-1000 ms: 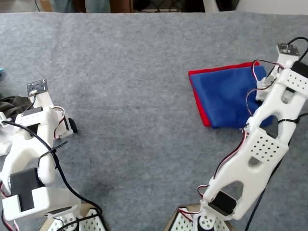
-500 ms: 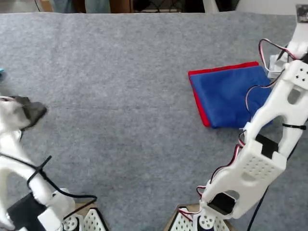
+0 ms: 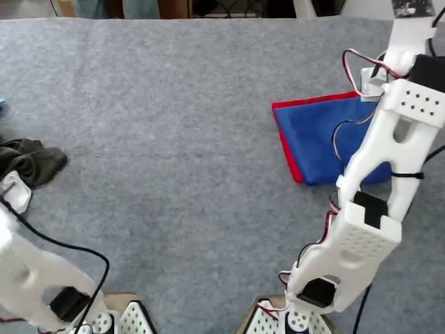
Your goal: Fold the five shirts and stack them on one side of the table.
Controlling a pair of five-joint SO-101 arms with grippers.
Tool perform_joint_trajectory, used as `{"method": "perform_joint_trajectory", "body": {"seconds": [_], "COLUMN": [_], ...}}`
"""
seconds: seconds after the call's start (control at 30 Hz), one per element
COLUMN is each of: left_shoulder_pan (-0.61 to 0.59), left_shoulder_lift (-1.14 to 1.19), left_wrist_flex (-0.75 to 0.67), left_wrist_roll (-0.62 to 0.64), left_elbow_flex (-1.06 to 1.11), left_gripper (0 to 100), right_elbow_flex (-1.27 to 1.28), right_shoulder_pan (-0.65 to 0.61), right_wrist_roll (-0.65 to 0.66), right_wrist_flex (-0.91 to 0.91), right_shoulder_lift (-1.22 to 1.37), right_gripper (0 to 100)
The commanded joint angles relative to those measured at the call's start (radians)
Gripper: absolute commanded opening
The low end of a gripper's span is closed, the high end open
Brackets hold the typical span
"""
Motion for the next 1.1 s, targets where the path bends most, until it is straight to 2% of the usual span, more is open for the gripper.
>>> {"method": "perform_joint_trajectory", "body": {"seconds": [0.0, 0.2, 0.37, 0.53, 0.7, 0.87, 1.07], "left_shoulder_pan": [-0.013, 0.008, 0.082, 0.254, 0.355, 0.513, 0.731], "left_shoulder_lift": [0.152, 0.167, 0.167, 0.172, 0.106, -0.086, -0.459], "left_wrist_flex": [0.003, 0.242, 0.580, 0.968, 0.962, 0.962, 0.962], "left_wrist_roll": [0.026, 0.029, 0.032, 0.034, 0.147, 0.158, 0.153], "left_elbow_flex": [-0.232, -0.472, -0.751, -1.138, -1.316, -1.148, -0.512], "left_gripper": [24, 2, 3, 3, 3, 3, 3], "right_elbow_flex": [-0.001, -0.002, -0.005, -0.001, -0.004, 0.001, -0.002], "right_shoulder_pan": [-0.015, -0.008, -0.008, -0.017, -0.015, -0.015, -0.011], "right_wrist_roll": [-0.034, -0.066, -0.066, -0.066, -0.066, -0.066, -0.064], "right_wrist_flex": [0.034, 0.110, 0.112, 0.109, 0.112, 0.121, 0.155], "right_shoulder_lift": [-0.056, -0.061, -0.062, -0.056, -0.062, -0.062, -0.062], "right_gripper": [1.5, 1.5, 1.5, 1.5, 1.5, 1.5, 1.5]}}
